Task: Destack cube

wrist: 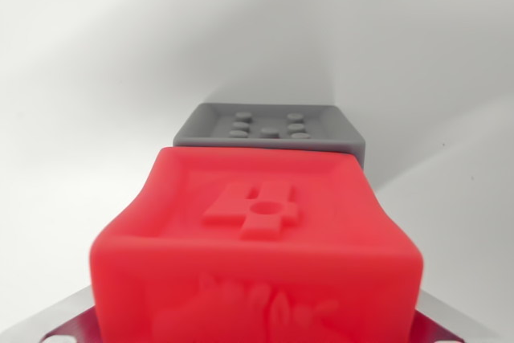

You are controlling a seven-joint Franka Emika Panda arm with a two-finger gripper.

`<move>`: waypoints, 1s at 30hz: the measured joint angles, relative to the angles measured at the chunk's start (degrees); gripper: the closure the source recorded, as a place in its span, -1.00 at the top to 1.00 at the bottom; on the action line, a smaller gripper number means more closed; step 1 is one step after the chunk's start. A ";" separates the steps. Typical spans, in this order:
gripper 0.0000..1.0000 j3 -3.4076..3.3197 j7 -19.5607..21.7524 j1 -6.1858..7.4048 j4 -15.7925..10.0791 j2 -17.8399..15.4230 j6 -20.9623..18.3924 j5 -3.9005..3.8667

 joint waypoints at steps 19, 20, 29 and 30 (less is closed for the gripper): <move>-1.00 0.00 0.00 0.00 -0.30 -2.50 -1.97 0.00; -1.00 0.00 0.00 0.00 -0.31 -2.64 -2.09 0.00; -1.00 0.00 0.00 0.00 -0.50 -5.26 -4.48 0.00; -1.00 0.00 0.00 0.00 -0.52 -5.58 -4.79 0.00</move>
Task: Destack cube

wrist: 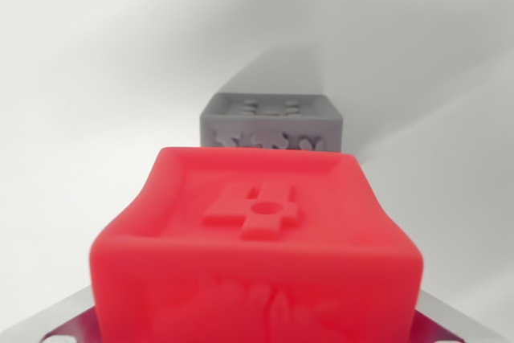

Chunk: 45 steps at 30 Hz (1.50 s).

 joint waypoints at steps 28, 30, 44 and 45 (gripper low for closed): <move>-1.00 -0.24 -3.15 -1.25 0.07 -6.85 -7.05 0.09; -1.00 -0.28 -3.84 -1.54 0.07 -6.85 -7.04 0.10; -1.00 -0.49 -10.07 -4.10 0.01 -6.53 -6.76 0.16; -1.00 -0.51 -10.59 -4.31 0.01 -6.50 -6.72 0.16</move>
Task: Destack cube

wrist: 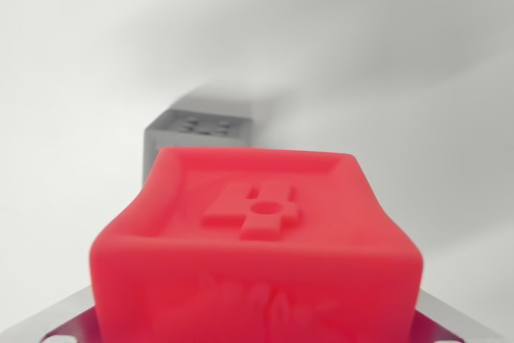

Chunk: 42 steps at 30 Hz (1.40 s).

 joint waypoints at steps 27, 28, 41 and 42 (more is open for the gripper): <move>-1.00 -0.41 -12.28 -5.10 0.49 1.21 0.62 0.18; -1.00 -0.42 -12.79 -5.32 0.54 1.28 0.64 0.18; -1.00 -0.50 -18.52 -7.80 1.26 2.21 0.82 0.22; -1.00 -0.51 -18.96 -8.00 1.33 2.28 0.83 0.22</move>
